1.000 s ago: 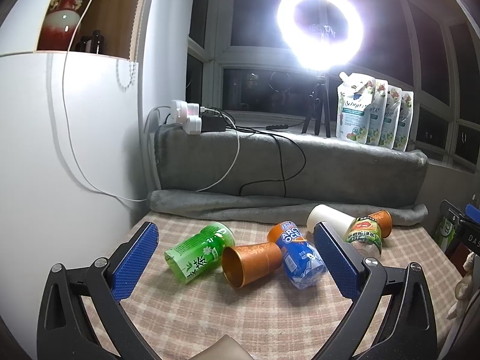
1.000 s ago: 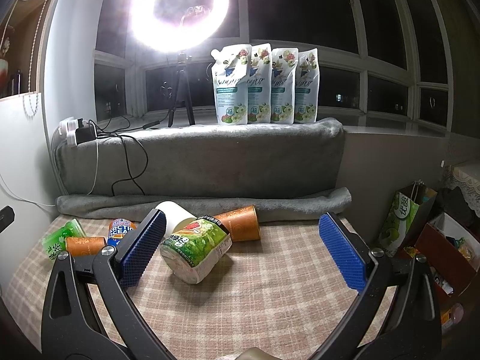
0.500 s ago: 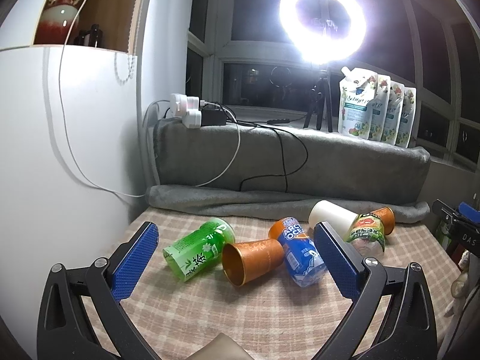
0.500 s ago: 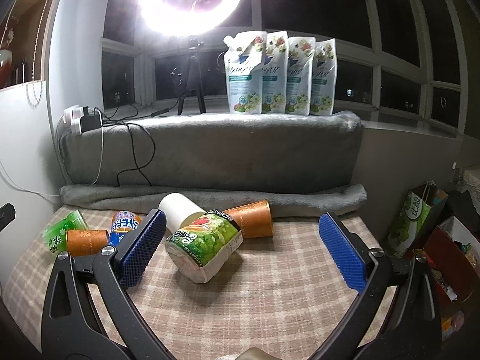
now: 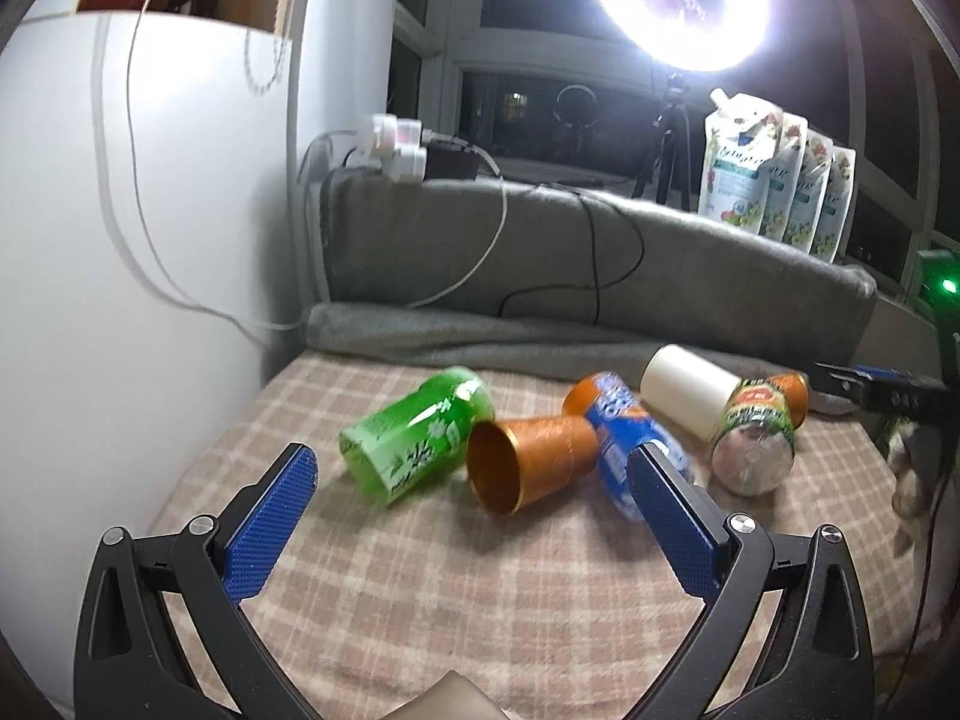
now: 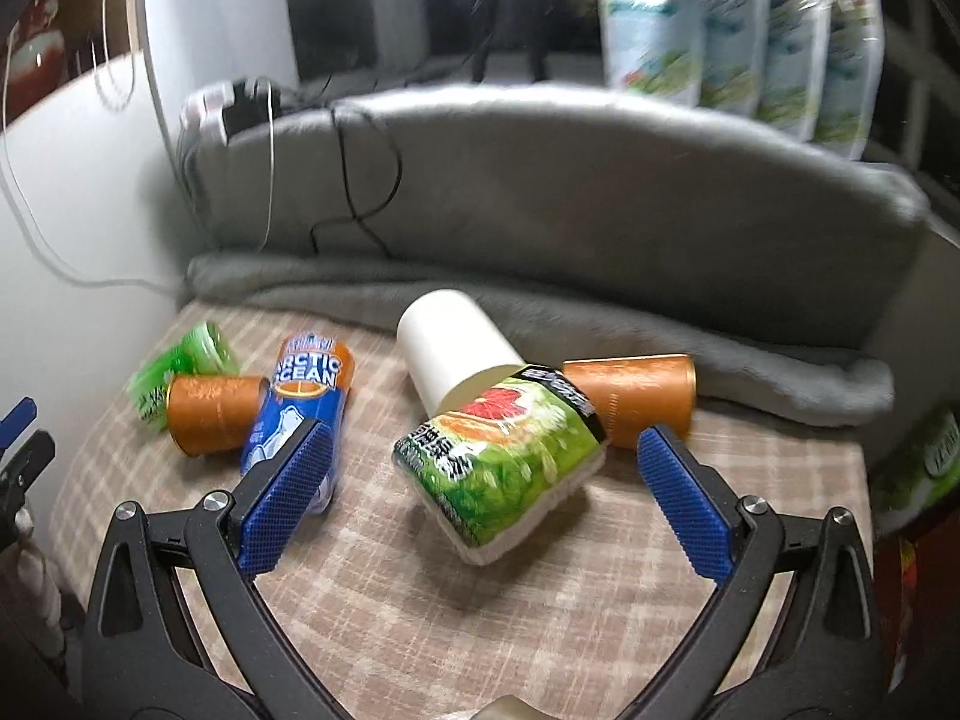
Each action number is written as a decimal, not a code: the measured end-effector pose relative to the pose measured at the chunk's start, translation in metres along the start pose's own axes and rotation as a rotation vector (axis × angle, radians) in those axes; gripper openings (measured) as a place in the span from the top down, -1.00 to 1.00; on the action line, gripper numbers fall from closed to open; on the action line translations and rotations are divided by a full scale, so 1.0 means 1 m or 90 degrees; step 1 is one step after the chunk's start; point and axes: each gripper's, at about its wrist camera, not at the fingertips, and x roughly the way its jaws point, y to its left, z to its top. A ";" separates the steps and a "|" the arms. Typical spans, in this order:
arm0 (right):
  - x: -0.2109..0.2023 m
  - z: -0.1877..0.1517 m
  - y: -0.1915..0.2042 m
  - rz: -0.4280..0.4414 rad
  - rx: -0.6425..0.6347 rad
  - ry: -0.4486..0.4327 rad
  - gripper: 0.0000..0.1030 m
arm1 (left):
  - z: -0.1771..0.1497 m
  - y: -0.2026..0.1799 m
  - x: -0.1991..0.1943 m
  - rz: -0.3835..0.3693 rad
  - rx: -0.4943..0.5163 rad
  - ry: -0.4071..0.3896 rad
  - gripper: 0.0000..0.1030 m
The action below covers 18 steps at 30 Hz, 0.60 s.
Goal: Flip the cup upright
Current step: 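Move the right gripper to the white cup and close around it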
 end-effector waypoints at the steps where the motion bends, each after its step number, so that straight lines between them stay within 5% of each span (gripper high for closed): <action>1: 0.007 0.004 0.000 0.011 -0.004 0.013 -1.00 | -0.002 0.002 0.000 0.000 -0.002 0.008 -0.99; 9: 0.065 0.040 0.010 0.067 -0.053 0.126 -1.00 | -0.020 0.008 0.007 -0.005 -0.005 0.068 -0.99; 18: 0.125 0.069 0.018 0.052 -0.078 0.207 -0.90 | -0.035 0.014 0.012 -0.005 -0.019 0.110 -0.99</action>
